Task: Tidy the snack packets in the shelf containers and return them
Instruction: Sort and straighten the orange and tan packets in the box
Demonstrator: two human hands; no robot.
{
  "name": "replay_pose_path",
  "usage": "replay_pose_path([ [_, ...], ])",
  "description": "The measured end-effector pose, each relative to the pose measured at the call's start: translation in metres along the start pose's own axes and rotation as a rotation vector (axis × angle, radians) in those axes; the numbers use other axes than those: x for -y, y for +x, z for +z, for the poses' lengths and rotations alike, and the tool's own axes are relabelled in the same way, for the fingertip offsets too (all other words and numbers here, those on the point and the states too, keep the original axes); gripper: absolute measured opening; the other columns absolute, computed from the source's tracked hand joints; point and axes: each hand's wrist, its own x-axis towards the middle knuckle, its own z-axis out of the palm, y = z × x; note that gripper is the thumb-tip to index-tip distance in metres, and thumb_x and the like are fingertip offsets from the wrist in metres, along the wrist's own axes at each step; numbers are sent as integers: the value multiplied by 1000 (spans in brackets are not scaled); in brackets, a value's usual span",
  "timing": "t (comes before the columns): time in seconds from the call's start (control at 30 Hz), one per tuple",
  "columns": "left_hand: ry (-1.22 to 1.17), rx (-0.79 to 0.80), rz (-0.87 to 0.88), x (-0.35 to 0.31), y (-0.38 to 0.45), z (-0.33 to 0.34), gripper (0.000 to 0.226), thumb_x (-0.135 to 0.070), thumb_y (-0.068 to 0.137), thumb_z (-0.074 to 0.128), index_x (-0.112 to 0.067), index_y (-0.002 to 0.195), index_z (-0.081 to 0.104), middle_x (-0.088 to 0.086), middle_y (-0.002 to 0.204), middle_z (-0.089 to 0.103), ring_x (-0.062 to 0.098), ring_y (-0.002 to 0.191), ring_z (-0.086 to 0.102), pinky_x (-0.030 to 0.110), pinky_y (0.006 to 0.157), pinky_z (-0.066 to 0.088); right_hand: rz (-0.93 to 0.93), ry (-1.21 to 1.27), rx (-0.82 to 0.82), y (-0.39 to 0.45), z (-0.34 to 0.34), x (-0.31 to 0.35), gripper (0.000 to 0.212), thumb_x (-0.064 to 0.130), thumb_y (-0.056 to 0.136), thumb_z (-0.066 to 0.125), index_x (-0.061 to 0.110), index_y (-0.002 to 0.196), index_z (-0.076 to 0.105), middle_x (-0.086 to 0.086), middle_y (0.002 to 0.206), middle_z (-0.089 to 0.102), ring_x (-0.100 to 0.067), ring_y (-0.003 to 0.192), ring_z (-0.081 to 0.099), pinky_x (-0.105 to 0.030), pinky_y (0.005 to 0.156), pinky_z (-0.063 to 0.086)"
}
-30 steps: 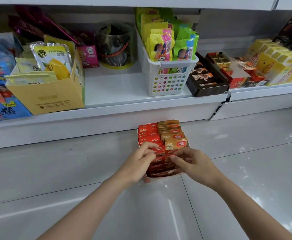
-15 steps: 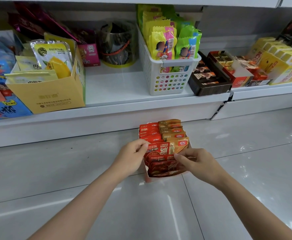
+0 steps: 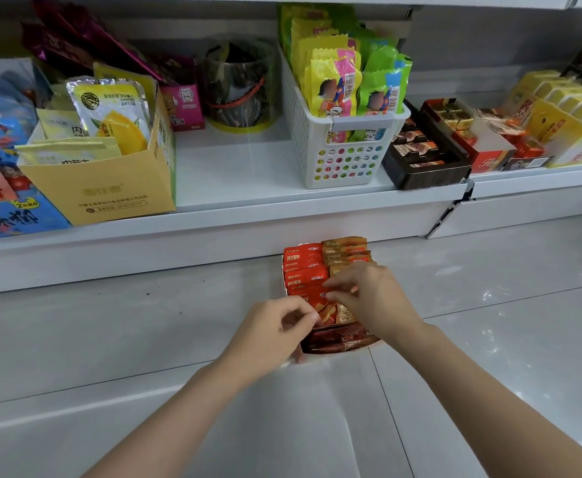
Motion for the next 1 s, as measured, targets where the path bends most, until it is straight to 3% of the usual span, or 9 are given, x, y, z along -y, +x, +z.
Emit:
replay_pose_path([
  [0.13,-101,4,1,4,-2,-2,12,-8,88,72,-19,86,75,0,86,75,19,80,72,21,69,57,15,-83,-1,-1,2,-2,19,33,76,84,24,92,78,7,96,65,-11,90,59,-29,81,49],
  [0.3,-164,2,-22,7,-5,1,17,-3,79,80,-18,84,74,4,81,74,24,78,72,22,68,59,26,-46,140,-4,7,-1,19,23,76,84,27,78,65,12,87,63,-9,91,58,-31,84,50],
  [0.4,-158,-15,5,6,-7,3,16,-5,82,78,-21,81,74,2,81,74,20,77,72,21,68,58,38,3,116,-6,9,-1,12,20,82,79,26,85,69,9,88,69,-8,89,63,-29,83,53],
  [0.5,-128,3,62,6,-9,3,16,-11,86,75,-26,83,74,-1,84,74,18,79,72,25,74,60,131,192,26,-6,-7,-3,6,22,85,78,27,86,75,15,83,71,1,80,66,-10,75,49],
  [0.63,-185,12,71,4,-11,3,10,-22,91,69,-30,87,74,-1,92,74,20,90,71,21,76,58,332,742,-199,0,-50,1,6,16,89,72,16,84,70,-7,92,74,-25,83,74,-38,74,61],
  [0.7,-284,-5,16,-2,-7,5,6,-37,89,67,-34,92,72,1,98,74,23,93,71,30,79,59,348,890,-278,4,-68,6,4,16,90,71,12,91,70,-7,91,76,-22,82,76,-33,67,62],
  [0.83,-723,-96,-118,-20,3,11,50,-55,77,71,-21,113,62,7,110,73,25,103,71,36,88,54,411,880,-335,7,-82,12,17,22,87,74,14,102,71,2,83,78,-13,79,76,-26,64,60],
  [0.93,-706,-26,-59,-36,4,9,69,-75,74,62,-24,120,64,-2,113,74,11,105,69,19,81,53,416,881,-318,4,-79,13,18,22,84,77,12,99,73,-1,81,78,-14,77,76,-25,62,59],
  [1.0,-623,29,-23,-41,0,11,59,-74,79,60,-30,118,66,-7,113,74,8,104,70,12,76,52,407,896,-311,1,-75,15,17,22,82,79,11,95,73,-2,80,78,-15,76,76,-23,61,58],
])
